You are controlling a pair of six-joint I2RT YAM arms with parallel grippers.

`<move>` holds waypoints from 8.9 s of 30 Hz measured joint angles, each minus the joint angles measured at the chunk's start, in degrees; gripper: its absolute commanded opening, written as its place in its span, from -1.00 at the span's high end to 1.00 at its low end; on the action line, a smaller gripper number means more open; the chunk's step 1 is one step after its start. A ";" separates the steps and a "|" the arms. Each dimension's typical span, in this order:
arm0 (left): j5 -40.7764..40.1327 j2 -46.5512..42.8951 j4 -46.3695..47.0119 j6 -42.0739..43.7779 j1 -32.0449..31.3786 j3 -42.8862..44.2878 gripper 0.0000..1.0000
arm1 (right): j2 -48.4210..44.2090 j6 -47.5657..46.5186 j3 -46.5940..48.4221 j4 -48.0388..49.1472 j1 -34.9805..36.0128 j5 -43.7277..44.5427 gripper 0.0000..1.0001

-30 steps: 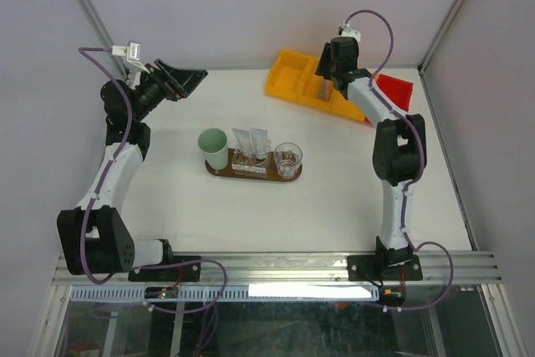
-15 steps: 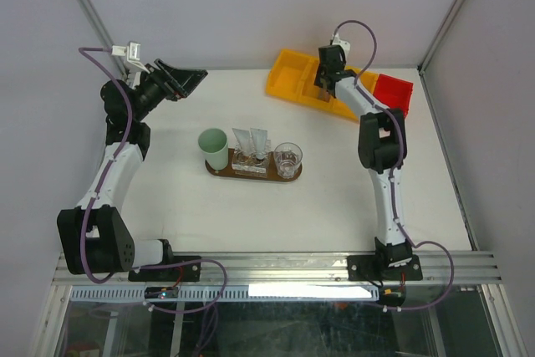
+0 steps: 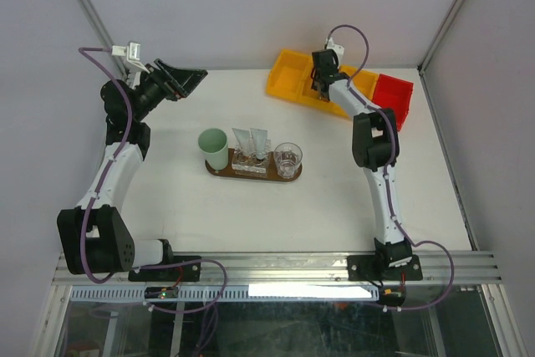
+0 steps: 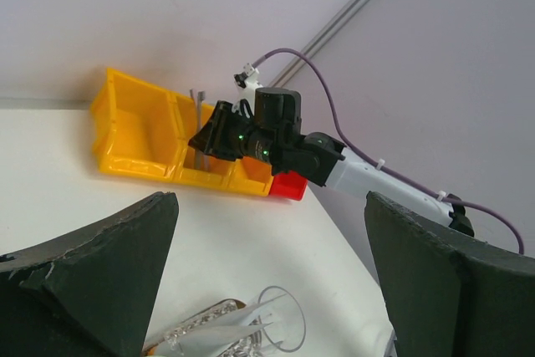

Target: Prepare toiletry sets of a toothbrush and toothpaste on the tray

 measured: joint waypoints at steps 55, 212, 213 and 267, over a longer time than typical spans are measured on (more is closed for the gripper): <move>1.44 -33.33 -34.47 8.59 -14.58 -4.94 -0.75 | -78.93 -12.72 -64.00 18.45 8.81 -79.54 1.00; -50.75 -32.39 -25.00 31.65 -37.27 -29.24 1.00 | -95.71 -11.56 -66.77 1.14 18.47 -24.00 -1.00; -50.99 -31.85 -24.79 31.82 -37.27 -29.29 1.00 | -95.71 -11.56 -66.77 1.20 18.45 -24.00 -1.00; -53.99 -22.45 -15.50 35.12 -39.15 -30.86 0.44 | -95.76 -11.56 -67.73 2.21 17.35 -24.57 -1.00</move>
